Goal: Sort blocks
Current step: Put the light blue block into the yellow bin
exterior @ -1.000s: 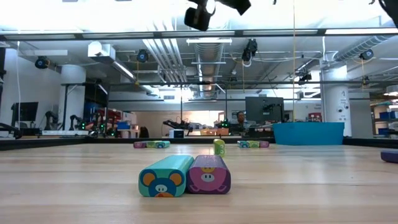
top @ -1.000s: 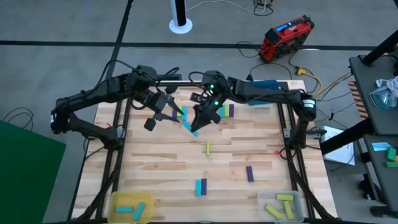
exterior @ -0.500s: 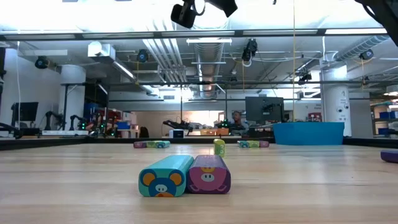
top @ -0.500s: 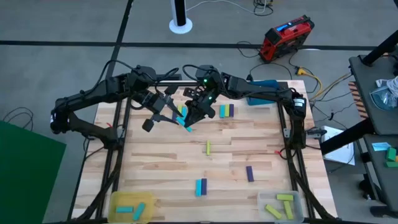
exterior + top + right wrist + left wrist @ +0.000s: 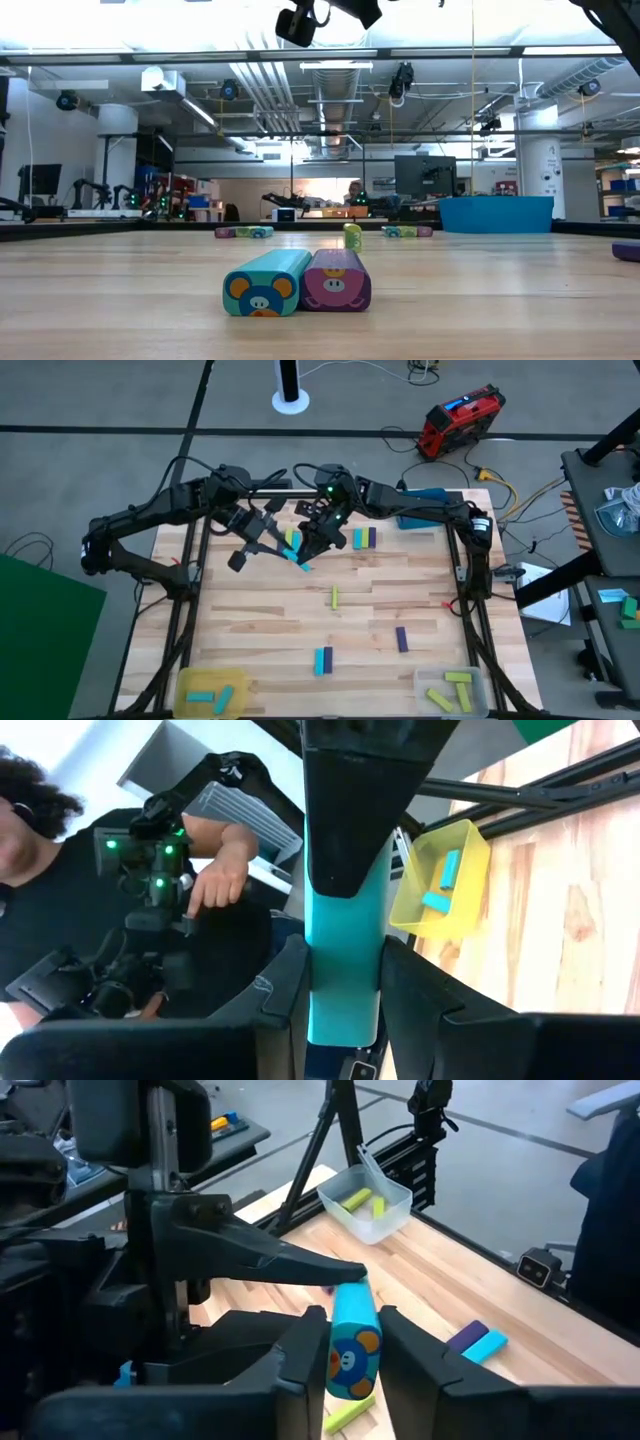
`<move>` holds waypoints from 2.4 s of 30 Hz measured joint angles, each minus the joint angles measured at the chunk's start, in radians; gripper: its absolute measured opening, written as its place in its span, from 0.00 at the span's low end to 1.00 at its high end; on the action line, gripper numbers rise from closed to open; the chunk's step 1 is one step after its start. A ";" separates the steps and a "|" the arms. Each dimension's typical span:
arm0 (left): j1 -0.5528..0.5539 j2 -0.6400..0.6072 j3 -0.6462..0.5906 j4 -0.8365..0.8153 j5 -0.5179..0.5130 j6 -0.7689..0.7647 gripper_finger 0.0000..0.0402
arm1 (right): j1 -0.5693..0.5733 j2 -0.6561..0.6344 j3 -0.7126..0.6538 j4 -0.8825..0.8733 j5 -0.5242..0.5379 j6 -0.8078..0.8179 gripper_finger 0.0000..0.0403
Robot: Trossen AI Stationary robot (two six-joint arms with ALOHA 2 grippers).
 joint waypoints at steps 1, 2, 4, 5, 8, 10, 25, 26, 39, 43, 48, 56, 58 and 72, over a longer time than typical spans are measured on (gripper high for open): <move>0.000 0.000 0.000 0.000 0.001 0.003 0.14 | 0.000 0.000 0.000 0.000 -0.003 0.000 0.21; 0.000 0.000 0.000 0.001 0.001 0.004 0.12 | 0.000 0.000 0.000 0.000 -0.003 0.002 0.21; 0.000 -0.001 -0.001 0.000 0.002 0.004 0.11 | 0.000 0.000 0.000 0.000 -0.003 0.003 0.21; 0.000 -0.001 -0.001 0.000 0.002 0.004 0.11 | 0.000 0.000 0.000 0.000 -0.003 0.003 0.21; 0.000 -0.001 -0.001 -0.003 0.000 0.004 0.10 | 0.000 -0.001 0.000 -0.002 0.010 0.002 0.21; 0.000 -0.003 -0.001 -0.009 -0.002 0.003 0.10 | -0.002 -0.002 0.000 -0.003 0.025 0.002 0.21; -0.034 -0.005 0.170 -0.435 -0.328 -0.446 0.09 | -0.123 -0.039 -0.001 -0.363 0.063 -0.204 0.54; -0.044 -0.005 0.178 -0.464 -0.328 -0.505 0.09 | -0.138 -0.044 -0.001 -0.408 0.078 -0.237 0.54; -0.740 -0.005 0.058 -0.697 -0.388 -1.249 0.09 | -0.206 -0.068 -0.001 -0.671 0.435 -0.543 0.42; -1.026 0.025 0.006 -0.592 -0.463 -1.486 0.09 | -0.205 -0.065 -0.002 -0.664 0.435 -0.568 0.39; -1.221 0.073 -0.040 -0.562 -0.507 -1.695 0.09 | -0.205 -0.065 -0.002 -0.646 0.435 -0.580 0.36; -1.283 0.144 -0.104 -0.490 -0.509 -1.700 0.09 | -0.205 -0.065 -0.002 -0.623 0.436 -0.573 0.33; -1.288 0.161 -0.115 -0.491 -0.515 -1.680 0.09 | -0.205 -0.065 -0.002 -0.620 0.436 -0.573 0.33; -1.434 0.296 -0.149 -0.457 -0.613 -1.671 0.09 | -0.205 -0.064 -0.003 -0.598 0.437 -0.573 0.34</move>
